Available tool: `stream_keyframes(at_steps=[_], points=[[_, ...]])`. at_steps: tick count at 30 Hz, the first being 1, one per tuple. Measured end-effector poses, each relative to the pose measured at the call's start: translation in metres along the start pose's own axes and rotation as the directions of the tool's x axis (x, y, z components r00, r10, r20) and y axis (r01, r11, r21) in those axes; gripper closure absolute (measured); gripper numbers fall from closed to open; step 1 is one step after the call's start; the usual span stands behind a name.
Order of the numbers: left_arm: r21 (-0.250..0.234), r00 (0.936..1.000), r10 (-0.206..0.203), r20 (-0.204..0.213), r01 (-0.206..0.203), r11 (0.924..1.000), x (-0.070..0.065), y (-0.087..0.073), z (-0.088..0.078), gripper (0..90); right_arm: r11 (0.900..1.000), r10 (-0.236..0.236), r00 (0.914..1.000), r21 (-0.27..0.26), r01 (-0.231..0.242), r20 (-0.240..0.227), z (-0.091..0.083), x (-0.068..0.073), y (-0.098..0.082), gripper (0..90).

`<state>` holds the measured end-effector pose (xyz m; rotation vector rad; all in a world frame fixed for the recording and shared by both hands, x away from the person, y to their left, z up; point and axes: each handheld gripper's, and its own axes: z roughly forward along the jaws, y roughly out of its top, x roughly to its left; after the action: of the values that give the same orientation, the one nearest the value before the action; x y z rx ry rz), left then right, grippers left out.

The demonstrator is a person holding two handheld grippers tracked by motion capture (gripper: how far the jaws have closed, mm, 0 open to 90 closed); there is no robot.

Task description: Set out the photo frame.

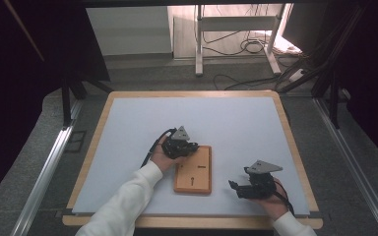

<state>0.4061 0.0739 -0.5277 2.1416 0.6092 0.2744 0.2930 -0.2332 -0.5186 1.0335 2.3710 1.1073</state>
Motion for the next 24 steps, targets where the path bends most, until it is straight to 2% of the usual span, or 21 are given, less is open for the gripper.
stream_keyframes(at_steps=[3, 4, 5, 7, 9, 11, 13, 16, 21, 22, 24], points=[[-0.005, 0.9997, -0.022, 0.015, 0.022, 0.9997, 0.001, 0.000, 0.001, 84.6, 1.000, -0.005, 1.0000, -0.003, 0.005, -0.001, 0.000, 0.000, 0.000, 21.1], [0.008, 0.9997, -0.016, 0.017, 0.016, 0.9998, 0.002, 0.001, 0.000, 84.6, 1.000, -0.009, 1.0000, -0.006, 0.009, 0.000, 0.000, 0.001, 0.001, 21.1], [0.003, 0.9991, -0.037, 0.023, 0.036, 0.9993, 0.002, 0.001, 0.000, 84.7, 1.000, -0.016, 0.9999, -0.008, 0.016, 0.000, -0.001, 0.002, 0.001, 21.1], [0.010, 0.9978, -0.057, 0.034, 0.056, 0.9983, 0.004, 0.002, 0.000, 84.8, 0.999, -0.036, 0.9993, -0.018, 0.036, 0.004, -0.002, 0.004, 0.002, 21.1], [0.024, 0.9983, -0.048, 0.033, 0.047, 0.9986, 0.004, 0.003, 0.000, 84.9, 0.998, -0.052, 0.9986, -0.029, 0.052, 0.004, -0.002, 0.007, 0.003, 21.1], [0.025, 0.9973, -0.064, 0.036, 0.063, 0.9977, 0.004, 0.003, 0.000, 84.9, 0.996, -0.084, 0.9965, -0.036, 0.084, 0.003, -0.003, 0.012, 0.005, 21.1], [0.033, 0.9969, -0.066, 0.043, 0.064, 0.9974, 0.006, 0.003, -0.001, 84.9, 0.992, -0.121, 0.9927, -0.049, 0.120, 0.000, -0.004, 0.017, 0.006, 21.0], [0.031, 0.9944, -0.090, 0.055, 0.088, 0.9956, 0.006, 0.004, 0.000, 84.9, 0.984, -0.168, 0.9858, -0.060, 0.167, -0.013, -0.003, 0.025, 0.008, 20.6], [0.047, 0.9928, -0.099, 0.068, 0.096, 0.9943, 0.009, 0.006, 0.000, 84.8, 0.972, -0.225, 0.9738, -0.070, 0.222, -0.032, -0.001, 0.036, 0.010, 20.1], [0.047, 0.9928, -0.099, 0.068, 0.096, 0.9943, 0.009, 0.006, 0.000, 84.7, 0.972, -0.225, 0.9738, -0.070, 0.222, -0.032, -0.001, 0.036, 0.010, 20.1], [0.060, 0.9913, -0.107, 0.076, 0.102, 0.9930, 0.010, 0.007, 0.000, 84.6, 0.963, -0.261, 0.9644, -0.080, 0.257, -0.042, 0.001, 0.043, 0.012, 19.4]])
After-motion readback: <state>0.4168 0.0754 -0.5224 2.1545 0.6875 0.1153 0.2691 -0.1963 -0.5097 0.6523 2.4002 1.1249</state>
